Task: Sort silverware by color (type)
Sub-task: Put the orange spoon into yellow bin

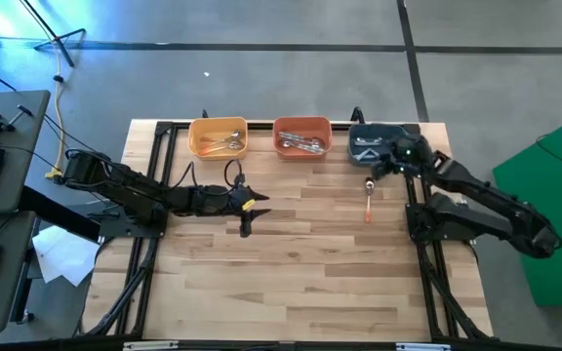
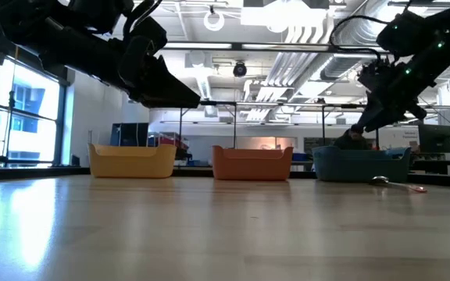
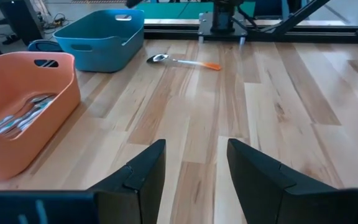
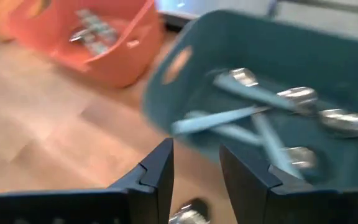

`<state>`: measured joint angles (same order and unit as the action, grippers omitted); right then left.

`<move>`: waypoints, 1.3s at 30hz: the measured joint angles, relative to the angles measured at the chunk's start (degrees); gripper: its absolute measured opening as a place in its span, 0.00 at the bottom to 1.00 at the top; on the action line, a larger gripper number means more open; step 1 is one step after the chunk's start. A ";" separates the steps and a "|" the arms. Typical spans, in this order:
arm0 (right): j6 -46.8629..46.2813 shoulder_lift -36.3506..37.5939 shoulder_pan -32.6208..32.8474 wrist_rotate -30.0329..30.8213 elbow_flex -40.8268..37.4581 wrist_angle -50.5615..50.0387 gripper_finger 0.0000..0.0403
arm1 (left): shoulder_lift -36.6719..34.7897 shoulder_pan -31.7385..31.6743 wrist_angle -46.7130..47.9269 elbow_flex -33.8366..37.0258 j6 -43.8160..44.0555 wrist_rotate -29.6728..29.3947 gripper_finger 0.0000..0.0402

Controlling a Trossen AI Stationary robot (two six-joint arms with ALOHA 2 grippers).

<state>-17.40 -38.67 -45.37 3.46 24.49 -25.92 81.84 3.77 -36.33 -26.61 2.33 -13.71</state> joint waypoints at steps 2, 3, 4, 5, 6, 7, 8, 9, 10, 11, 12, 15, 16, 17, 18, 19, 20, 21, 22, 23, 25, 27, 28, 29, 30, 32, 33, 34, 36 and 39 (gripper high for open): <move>-1.89 -0.02 4.03 0.25 0.00 -0.57 0.29 | 0.00 0.00 0.15 0.00 -0.02 -0.42 0.40; -2.70 -0.26 6.27 1.08 0.00 -0.98 0.29 | 0.00 0.00 0.33 0.00 -0.02 -0.40 0.40; -3.68 -0.51 8.59 2.70 0.00 -1.66 0.29 | 0.00 0.00 0.75 0.00 -0.02 -0.40 0.40; -4.83 -0.88 10.91 5.12 0.00 -2.44 0.29 | 0.00 0.00 1.48 0.00 -0.02 -0.40 0.40; -6.02 -1.35 13.20 7.63 0.00 -2.94 0.29 | 0.00 0.00 2.31 0.00 -0.02 -0.40 0.40; -7.62 -1.95 15.13 9.71 0.00 -3.65 0.29 | 0.00 0.02 3.27 0.00 -0.01 -0.38 0.40; -9.32 -2.63 16.98 11.42 0.00 -4.49 0.29 | 0.00 0.02 4.14 0.00 0.04 -0.39 0.40; -11.34 -3.47 18.70 12.45 0.00 -5.28 0.29 | 0.00 0.02 5.22 0.00 0.28 -0.38 0.40; -13.14 -4.38 20.24 13.08 0.00 -5.94 0.29 | 0.00 0.02 6.40 0.00 0.47 -0.40 0.40; -15.26 -5.36 21.66 13.47 0.00 -6.83 0.29 | 0.00 0.02 7.20 0.00 0.81 -0.40 0.40; -17.55 -6.59 23.20 13.93 0.00 -8.12 0.29 | 0.00 0.02 7.65 0.00 1.42 -0.40 0.40; -23.61 -10.84 27.17 14.92 0.00 -12.00 0.29 | 0.00 0.02 8.34 0.00 2.93 -0.40 0.40; -25.05 -12.41 28.31 14.98 0.00 -12.87 0.29 | 0.00 0.02 8.29 0.00 3.04 -0.40 0.40; -26.32 -14.02 29.49 15.00 0.00 -13.18 0.29 | 0.00 0.02 8.21 0.00 3.02 -0.40 0.40; -27.59 -15.48 30.62 15.00 0.00 -13.23 0.29 | 0.00 0.02 8.21 0.00 2.97 -0.40 0.40; -28.69 -17.03 31.55 15.00 0.00 -13.03 0.28 | 0.00 0.02 8.23 0.00 2.61 -0.40 0.40; -29.36 -18.50 32.30 14.98 0.00 -12.49 0.28 | 0.00 0.04 8.21 0.00 2.23 -0.40 0.40; -30.18 -19.86 32.93 15.03 0.00 -11.56 0.28 | 0.00 0.04 8.21 0.00 2.05 -0.40 0.40; -30.65 -21.22 33.40 15.12 0.00 -10.23 0.28 | 0.00 0.03 8.22 0.00 2.01 -0.40 0.40; -31.25 -22.54 33.78 15.21 0.00 -9.00 0.28 | 0.00 -0.02 8.22 0.00 2.01 -0.47 0.40; -32.56 -25.22 34.22 15.69 0.00 -6.89 0.28 | 0.00 -0.02 8.21 0.00 2.02 -0.57 0.40; -33.95 -27.88 34.30 16.96 0.02 -5.03 0.28 | 0.00 -0.02 8.21 0.00 2.05 -0.59 0.40; -34.79 -29.33 34.30 17.42 0.04 -4.56 0.28 | 0.00 -0.02 8.23 0.00 2.07 -0.59 0.40; -35.22 -30.70 34.30 17.77 0.09 -4.15 0.28 | 0.00 -0.01 8.25 0.00 2.11 -0.59 0.40; -35.33 -32.10 34.29 17.78 0.09 -3.66 0.28 | 0.00 0.04 8.23 0.00 2.32 -0.59 0.40; -35.69 -34.45 34.34 18.40 0.31 -2.59 0.28 | 0.00 0.04 8.23 0.00 2.51 -0.59 0.40; -35.71 -35.32 34.35 18.85 0.35 -2.32 0.28 | 0.00 0.04 8.23 0.00 2.49 -0.59 0.40; -35.73 -36.09 34.36 19.41 0.36 -2.04 0.28 | 0.00 0.04 8.23 0.00 2.49 -0.59 0.40; -35.69 -37.16 34.36 20.76 0.42 -1.20 0.28 | 0.00 0.04 8.23 0.00 2.51 -0.59 0.40; -34.84 -37.34 34.48 21.54 0.29 -0.99 0.26 | 0.00 0.04 8.22 0.00 2.48 -0.61 0.40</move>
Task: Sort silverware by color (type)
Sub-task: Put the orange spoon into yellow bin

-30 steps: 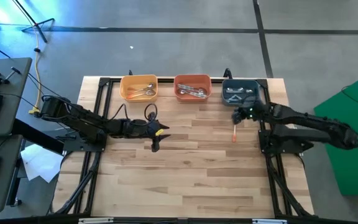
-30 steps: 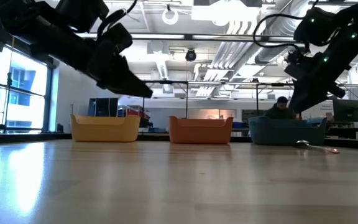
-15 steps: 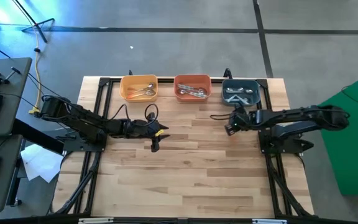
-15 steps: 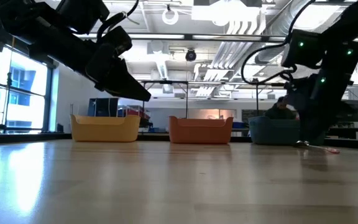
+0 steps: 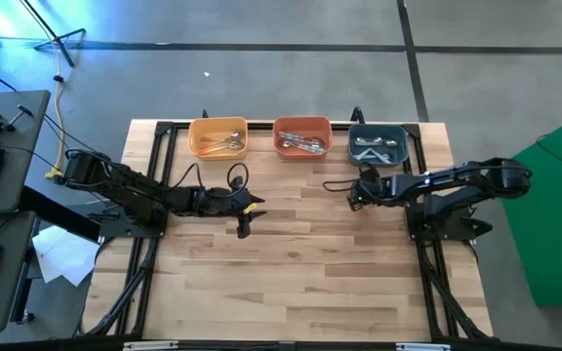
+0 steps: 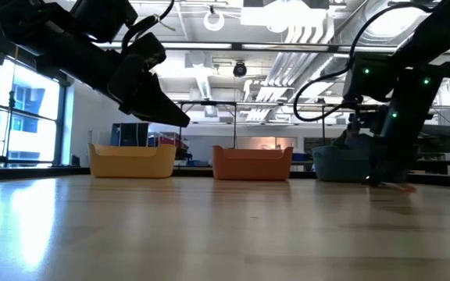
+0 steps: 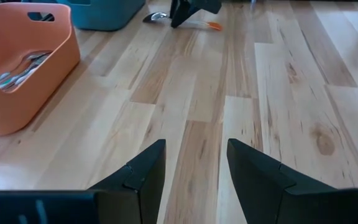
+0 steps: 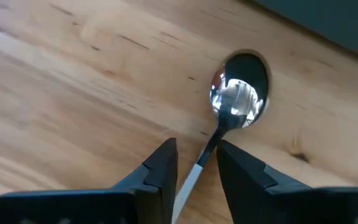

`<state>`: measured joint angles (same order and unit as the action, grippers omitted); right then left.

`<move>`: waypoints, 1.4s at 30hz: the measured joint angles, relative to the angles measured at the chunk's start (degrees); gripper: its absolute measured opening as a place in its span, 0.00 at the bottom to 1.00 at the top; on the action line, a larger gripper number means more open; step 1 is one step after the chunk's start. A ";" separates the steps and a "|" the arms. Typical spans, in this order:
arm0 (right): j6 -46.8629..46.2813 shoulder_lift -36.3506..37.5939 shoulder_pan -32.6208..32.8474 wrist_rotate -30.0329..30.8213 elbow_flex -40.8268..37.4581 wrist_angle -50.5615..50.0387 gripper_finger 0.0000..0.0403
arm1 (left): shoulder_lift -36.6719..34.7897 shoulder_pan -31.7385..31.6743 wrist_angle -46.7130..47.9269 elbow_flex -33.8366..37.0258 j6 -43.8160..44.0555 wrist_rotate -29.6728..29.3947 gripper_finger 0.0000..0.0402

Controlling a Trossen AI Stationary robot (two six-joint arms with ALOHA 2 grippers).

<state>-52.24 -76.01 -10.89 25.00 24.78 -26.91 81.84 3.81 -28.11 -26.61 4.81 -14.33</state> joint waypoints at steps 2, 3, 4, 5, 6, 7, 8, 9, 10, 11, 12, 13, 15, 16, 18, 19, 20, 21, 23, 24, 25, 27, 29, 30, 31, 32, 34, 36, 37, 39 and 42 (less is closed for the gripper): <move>1.43 0.09 0.65 0.21 -0.08 0.50 0.21 | 0.00 0.00 -0.06 0.00 0.01 0.02 0.40; 2.11 0.09 1.12 0.39 -0.10 0.79 0.19 | 0.00 0.00 -0.06 0.00 0.03 0.02 0.40; 3.19 0.08 1.66 0.53 -0.14 1.18 0.16 | 0.00 0.00 -0.06 0.00 0.03 0.01 0.40; 4.35 0.02 2.28 0.73 -0.16 1.86 0.12 | 0.00 0.00 -0.08 0.00 0.03 0.00 0.40; 4.94 0.02 3.04 1.12 -0.20 2.21 0.09 | 0.00 0.00 -0.06 0.00 0.05 0.04 0.40; 5.83 -0.01 3.88 1.55 -0.21 2.65 0.05 | 0.00 0.00 -0.02 0.00 0.29 0.13 0.40; 6.40 -0.04 4.70 2.09 -0.23 2.88 0.03 | 0.00 0.00 -0.01 0.00 0.62 0.29 0.40; 6.97 -0.05 5.52 2.78 -0.22 2.82 0.02 | 0.00 0.00 0.01 0.00 0.74 0.28 0.40; 7.25 -0.08 6.31 3.35 -0.13 2.82 0.02 | 0.00 0.00 0.01 0.00 0.86 0.28 0.40; 7.34 -0.17 7.04 3.64 0.07 2.82 0.02 | 0.00 0.00 -0.10 0.00 0.81 -0.05 0.40; 7.74 -0.17 7.84 3.56 0.32 3.10 0.03 | 0.00 0.03 -0.51 0.01 0.64 -0.87 0.40; 8.78 -0.17 8.69 3.55 0.59 4.09 0.02 | 0.00 0.12 -1.81 0.19 0.52 -1.82 0.40; 11.61 -0.13 10.03 5.14 0.97 7.80 0.01 | 0.81 0.20 -7.67 1.26 -0.61 -2.95 0.40; 13.60 -0.13 10.62 6.05 0.97 10.33 0.01 | 1.44 0.22 -11.52 2.26 -1.67 -2.74 0.40; 18.31 -0.15 11.38 7.16 0.97 17.24 0.01 | 3.06 0.22 -19.79 4.33 -3.64 -0.45 0.40; 21.02 -0.14 11.59 7.32 0.96 21.67 0.01 | 4.12 0.22 -23.47 5.02 -4.14 1.09 0.40; 23.74 -0.11 11.73 7.42 0.95 26.01 0.01 | 5.09 0.17 -26.68 5.75 -4.48 2.33 0.40; 26.54 -0.22 11.87 7.44 0.95 30.44 0.01 | 6.05 -0.03 -28.98 6.31 -4.89 3.61 0.40; 32.71 -0.28 12.21 7.54 0.91 39.78 0.01 | 8.71 -0.13 -31.77 6.44 -4.86 4.94 0.40; 35.60 -0.28 12.38 7.56 0.91 44.84 0.01 | 9.87 -0.13 -32.34 6.39 -4.39 4.97 0.40; 38.24 -0.28 12.53 7.53 0.91 49.59 0.01 | 11.27 -0.13 -33.02 6.00 -3.97 4.84 0.40; 42.65 -0.28 12.56 6.11 0.91 58.00 0.01 | 14.31 -0.15 -35.53 4.68 -3.17 4.30 0.40; 45.61 -0.28 12.11 2.55 0.93 64.67 0.01 | 17.53 -0.15 -38.68 2.52 -2.77 2.58 0.41; 46.57 -0.28 11.79 1.09 0.93 67.17 0.00 | 19.09 -0.15 -40.20 1.31 -3.60 1.86 0.42; 47.26 -0.28 11.47 -0.04 0.93 69.51 0.00 | 20.55 -0.17 -41.42 -0.01 -5.02 1.55 0.43; 48.11 -0.28 11.21 -0.89 0.93 71.38 0.00 | 22.10 -0.37 -42.55 -1.37 -6.35 1.20 0.45; 49.82 -0.28 11.09 -2.58 0.93 74.45 0.00 | 24.48 -0.98 -44.20 -4.36 -8.32 1.23 0.49; 51.23 -0.28 11.16 -5.31 0.93 77.20 0.00 | 25.84 -2.07 -45.76 -7.00 -9.67 1.39 0.53; 51.91 -0.28 11.17 -6.94 0.93 78.58 0.00 | 26.07 -2.77 -45.94 -8.15 -9.87 1.90 0.54; 53.21 -0.28 11.17 -10.90 0.93 81.83 0.00 | 26.20 -4.36 -45.84 -10.25 -9.23 4.41 0.58; 53.77 -0.28 11.31 -15.93 0.93 86.19 0.00 | 26.18 -6.66 -45.98 -13.26 -5.92 11.51 0.60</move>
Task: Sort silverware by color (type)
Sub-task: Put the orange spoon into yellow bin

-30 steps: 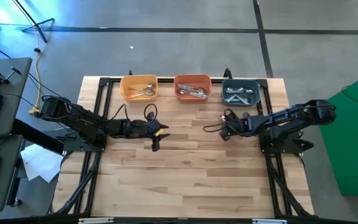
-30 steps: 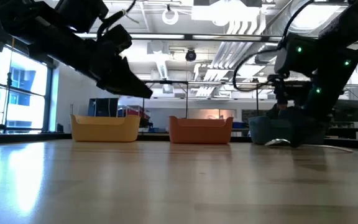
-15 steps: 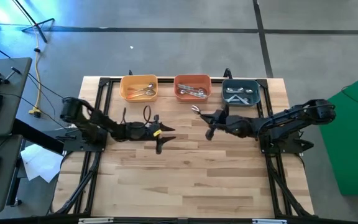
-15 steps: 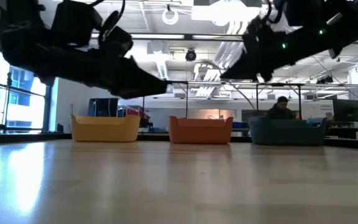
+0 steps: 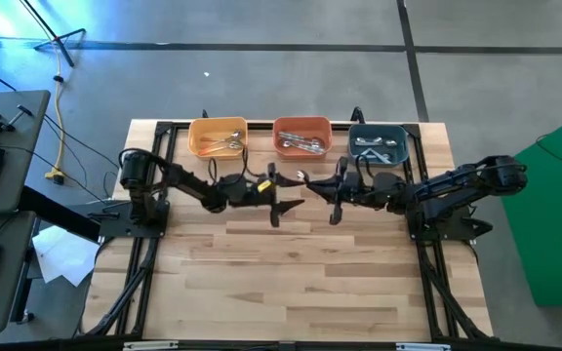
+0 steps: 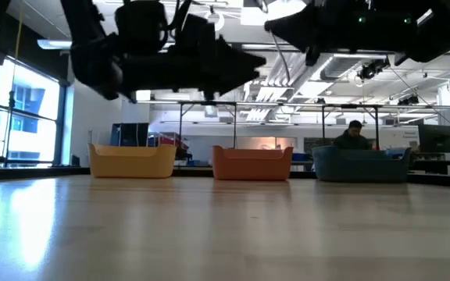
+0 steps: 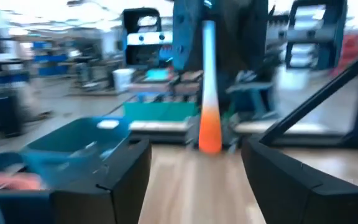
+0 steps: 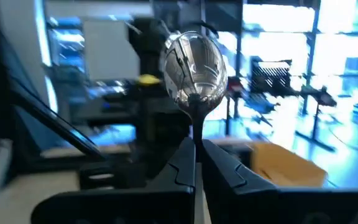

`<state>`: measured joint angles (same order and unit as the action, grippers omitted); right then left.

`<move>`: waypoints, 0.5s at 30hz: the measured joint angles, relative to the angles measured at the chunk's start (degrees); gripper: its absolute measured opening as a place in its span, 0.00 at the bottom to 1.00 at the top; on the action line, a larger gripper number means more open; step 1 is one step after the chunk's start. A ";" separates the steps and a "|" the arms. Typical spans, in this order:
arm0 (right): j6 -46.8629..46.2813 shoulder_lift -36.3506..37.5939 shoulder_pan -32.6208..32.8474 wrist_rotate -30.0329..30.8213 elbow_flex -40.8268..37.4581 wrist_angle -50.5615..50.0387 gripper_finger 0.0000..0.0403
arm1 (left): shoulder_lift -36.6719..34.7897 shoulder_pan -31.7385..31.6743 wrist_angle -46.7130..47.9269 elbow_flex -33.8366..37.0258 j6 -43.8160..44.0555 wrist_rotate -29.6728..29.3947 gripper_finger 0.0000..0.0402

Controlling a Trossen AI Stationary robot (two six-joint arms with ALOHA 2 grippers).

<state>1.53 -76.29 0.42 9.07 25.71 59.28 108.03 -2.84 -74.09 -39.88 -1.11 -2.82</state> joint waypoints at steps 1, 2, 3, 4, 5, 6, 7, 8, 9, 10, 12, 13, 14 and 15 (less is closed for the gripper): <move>0.01 0.00 0.01 -1.06 0.00 1.24 0.00 | 0.00 -0.59 0.03 -0.99 1.21 2.50 0.60; -0.01 0.02 0.01 -2.20 0.00 2.32 0.00 | 0.00 -1.02 0.02 -1.88 2.16 4.93 0.60; -0.01 0.02 0.01 -3.40 0.00 2.99 0.00 | 0.00 -1.35 0.09 -2.75 2.58 7.14 0.60; 0.01 0.02 0.01 -4.22 0.02 3.42 0.00 | 0.00 -1.51 0.37 -3.51 2.76 9.08 0.61; 0.01 0.02 0.01 -5.17 0.02 3.76 0.00 | 0.00 -1.67 0.55 -4.15 2.77 11.24 0.61; 0.01 0.02 0.01 -6.22 0.02 4.05 0.00 | 0.00 -1.66 0.77 -4.72 2.58 13.40 0.61; 0.01 0.02 0.01 -7.49 0.02 4.19 0.00 | 0.00 -1.65 0.85 -5.35 2.52 15.12 0.61; -0.01 0.02 -0.01 -8.78 0.02 4.30 0.00 | 0.00 -1.65 0.94 -5.96 2.54 16.61 0.61; -0.01 0.02 0.00 -9.76 0.02 4.41 0.00 | 0.00 -1.67 1.21 -6.54 2.52 17.93 0.61; 0.00 0.02 -0.01 -10.52 0.02 4.62 0.00 | 0.00 -1.74 1.77 -7.13 2.45 18.80 0.61; 0.01 0.02 0.01 -11.49 0.02 5.06 0.00 | 0.00 -2.06 3.84 -8.46 2.03 21.37 0.61; 0.01 0.02 -0.01 -11.85 0.02 5.25 0.00 | 0.00 -2.23 5.17 -9.30 1.87 22.57 0.61; 0.01 0.02 -0.07 -12.32 0.03 5.32 0.00 | 0.00 -2.43 6.72 -10.20 1.60 23.79 0.60; 0.01 0.02 -0.17 -12.80 0.11 5.29 0.00 | 0.00 -2.52 8.18 -11.07 1.28 24.74 0.60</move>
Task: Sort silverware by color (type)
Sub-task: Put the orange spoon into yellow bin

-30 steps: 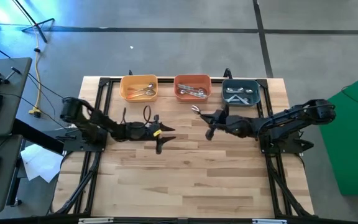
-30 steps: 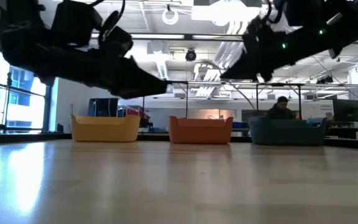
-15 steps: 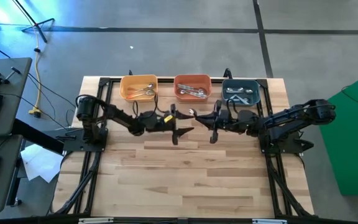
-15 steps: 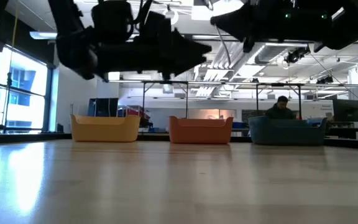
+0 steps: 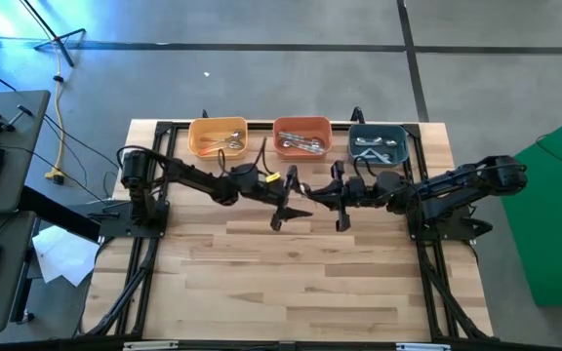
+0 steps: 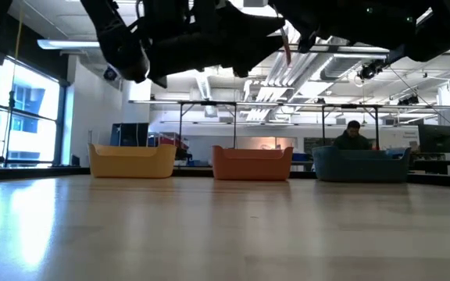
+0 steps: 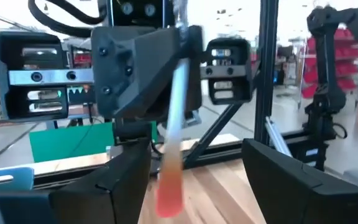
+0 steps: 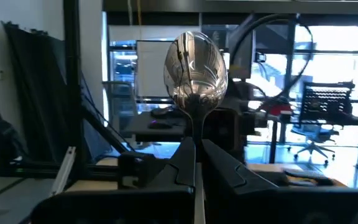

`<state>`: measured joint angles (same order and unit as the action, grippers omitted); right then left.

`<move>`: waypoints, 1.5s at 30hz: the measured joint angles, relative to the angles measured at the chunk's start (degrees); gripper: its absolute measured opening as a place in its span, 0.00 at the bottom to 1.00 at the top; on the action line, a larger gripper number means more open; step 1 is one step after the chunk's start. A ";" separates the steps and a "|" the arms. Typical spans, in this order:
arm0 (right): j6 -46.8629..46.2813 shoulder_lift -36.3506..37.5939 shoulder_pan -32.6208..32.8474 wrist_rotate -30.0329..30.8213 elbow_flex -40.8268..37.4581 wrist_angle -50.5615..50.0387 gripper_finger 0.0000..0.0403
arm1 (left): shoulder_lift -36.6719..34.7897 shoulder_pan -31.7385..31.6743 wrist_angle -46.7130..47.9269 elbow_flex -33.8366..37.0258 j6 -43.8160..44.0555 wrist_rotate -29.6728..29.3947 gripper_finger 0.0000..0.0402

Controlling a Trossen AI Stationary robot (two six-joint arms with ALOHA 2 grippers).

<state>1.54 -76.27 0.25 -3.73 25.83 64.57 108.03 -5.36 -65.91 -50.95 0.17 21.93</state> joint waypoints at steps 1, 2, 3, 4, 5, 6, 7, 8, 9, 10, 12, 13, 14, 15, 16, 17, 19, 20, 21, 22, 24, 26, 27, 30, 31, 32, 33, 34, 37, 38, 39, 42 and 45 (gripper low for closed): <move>0.00 0.00 -0.08 -0.77 0.18 -0.10 0.00 | 0.00 -0.05 1.37 -0.77 -0.38 0.24 0.59; -0.02 0.01 -0.21 -1.29 0.43 -0.17 0.00 | 0.00 -0.05 2.55 -1.43 -0.78 0.22 0.59; 0.00 0.02 -0.25 -1.39 0.65 -0.34 0.00 | 0.00 -0.05 3.22 -1.98 -1.03 0.22 0.58; 0.00 0.04 -0.24 -1.40 0.78 -0.65 0.00 | 0.00 -0.05 3.26 -2.31 -1.31 0.24 0.57; 0.00 0.04 -0.24 -1.40 0.78 -0.84 0.00 | 0.00 -0.03 3.15 -2.54 -1.54 0.33 0.55; 0.00 0.04 -0.24 -1.40 0.78 -0.93 0.00 | -0.02 0.03 3.06 -2.59 -1.85 0.45 0.53; 0.00 0.04 -0.24 -1.40 0.78 -0.91 0.00 | -0.02 0.12 3.09 -2.59 -2.12 0.46 0.51; 0.00 0.04 -0.24 -1.40 0.78 -0.91 0.00 | -0.02 0.16 3.16 -2.57 -2.34 0.48 0.49; 0.00 0.04 -0.24 -1.40 0.78 -0.97 0.00 | -0.02 0.17 3.16 -2.57 -2.54 0.48 0.46; 0.00 0.04 -0.24 -1.40 0.78 -0.98 0.00 | -0.02 0.17 3.15 -2.57 -3.04 0.50 0.43; 0.00 0.04 -0.24 -1.47 0.78 -1.04 0.00 | -0.02 0.21 3.23 -2.57 -5.05 0.48 0.36; 0.00 0.04 -0.22 -1.46 0.78 -1.13 0.00 | -0.02 0.34 3.32 -2.57 -6.02 0.48 0.32; -0.01 0.04 -0.22 -1.54 0.78 -1.24 0.00 | -0.02 0.44 3.33 -2.57 -7.00 0.41 0.27; -0.03 0.04 -0.21 -1.85 0.78 -1.32 0.00 | -0.02 0.48 3.36 -2.57 -8.06 0.46 0.22; -0.04 0.04 -0.17 -2.01 0.78 -1.40 0.00 | -0.02 0.48 3.36 -2.57 -8.68 0.90 0.18; -0.07 0.04 -0.13 -2.28 0.78 -1.46 0.00 | -0.02 0.42 3.30 -2.55 -8.84 1.68 0.13; 0.04 0.04 -0.11 -2.49 0.78 -1.59 0.00 | -0.02 0.22 3.26 -2.55 -8.71 2.09 0.05; 0.31 0.04 -0.11 -2.39 0.78 -1.66 0.00 | -0.02 0.08 3.22 -2.55 -8.59 2.43 0.03; 0.62 0.04 -0.11 -2.33 0.78 -1.69 0.00 | -0.02 0.01 3.22 -2.54 -8.11 2.47 0.02; 0.94 0.04 -0.11 -2.19 0.78 -1.70 0.00 | -0.02 -0.04 3.22 -2.53 -7.85 2.55 0.02; 1.37 0.04 -0.11 -2.08 0.78 -1.70 0.00 | -0.02 -0.03 3.22 -2.53 -7.77 2.57 0.02; 2.53 0.04 -0.11 -1.68 0.78 -1.79 0.02 | -0.02 0.00 3.30 -2.53 -7.76 2.56 0.01; 3.41 0.04 -0.11 -1.46 0.78 -2.02 0.04 | -0.02 -0.05 3.52 -2.53 -7.73 2.49 0.01; 3.95 0.04 -0.22 0.17 0.78 -2.98 0.14 | -0.04 -0.59 5.47 -2.53 -7.87 2.02 0.01; 4.19 0.03 -0.22 1.51 0.78 -3.12 0.18 | -0.08 -0.86 6.41 -2.53 -7.99 1.43 0.01; 4.58 0.02 -0.25 2.81 0.78 -3.09 0.22 | -0.09 -1.24 7.75 -2.53 -8.38 0.62 0.01; 4.96 0.05 -0.27 4.18 0.78 -3.05 0.25 | -0.09 -1.56 9.61 -2.53 -8.97 -0.20 0.00; 5.36 0.07 -0.28 5.49 0.78 -3.20 0.29 | -0.10 -1.86 11.99 -2.53 -9.55 -1.10 0.00; 7.35 0.65 -0.28 10.53 0.78 -6.10 0.36 | -2.44 -2.47 20.94 -2.40 -11.84 -5.74 0.00; 7.76 1.15 -0.28 12.24 0.78 -7.54 0.38 | -3.88 -2.47 24.31 -2.44 -13.01 -8.18 0.00; 7.95 1.71 -0.28 14.09 0.78 -8.96 0.38 | -5.32 -2.50 27.61 -2.46 -14.09 -10.62 0.00; 8.21 3.25 -0.28 18.29 0.78 -13.05 0.38 | -10.31 -2.44 39.27 -2.48 -16.90 -18.26 0.00; 9.23 4.17 -0.26 19.88 0.78 -15.55 0.35 | -15.94 -2.42 51.86 -2.50 -18.35 -25.17 0.00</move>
<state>10.77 -72.10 -0.01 16.16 26.61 49.02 92.09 -7.78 -14.05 -53.44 -18.17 -3.24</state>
